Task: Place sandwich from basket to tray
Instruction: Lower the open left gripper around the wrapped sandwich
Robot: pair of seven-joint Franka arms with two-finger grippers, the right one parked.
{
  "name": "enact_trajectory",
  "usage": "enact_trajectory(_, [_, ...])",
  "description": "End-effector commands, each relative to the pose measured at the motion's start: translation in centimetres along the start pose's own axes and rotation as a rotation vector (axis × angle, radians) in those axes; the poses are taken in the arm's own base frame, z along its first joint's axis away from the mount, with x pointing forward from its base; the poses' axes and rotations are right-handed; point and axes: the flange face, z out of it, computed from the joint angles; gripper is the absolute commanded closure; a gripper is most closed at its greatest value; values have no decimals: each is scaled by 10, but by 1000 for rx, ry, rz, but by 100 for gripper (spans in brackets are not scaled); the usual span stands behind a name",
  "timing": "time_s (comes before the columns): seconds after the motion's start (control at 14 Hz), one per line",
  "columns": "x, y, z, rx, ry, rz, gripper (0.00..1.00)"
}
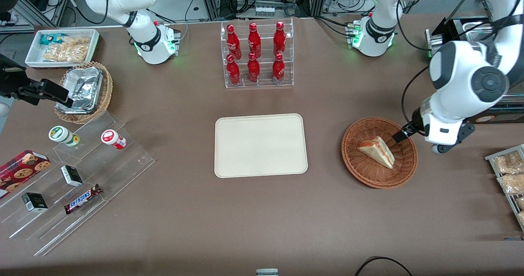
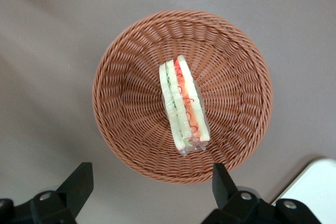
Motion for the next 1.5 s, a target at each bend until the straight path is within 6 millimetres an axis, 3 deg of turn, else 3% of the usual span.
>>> enact_trajectory(0.0, [-12,-4,15,-18,25,-183,0])
enact_trajectory(0.21, [-19,5,40,-77,57,-297,0])
enact_trajectory(0.64, [-26,11,81,-53,31,-305,0])
enact_trajectory(1.43, [-16,23,126,-96,37,-337,0])
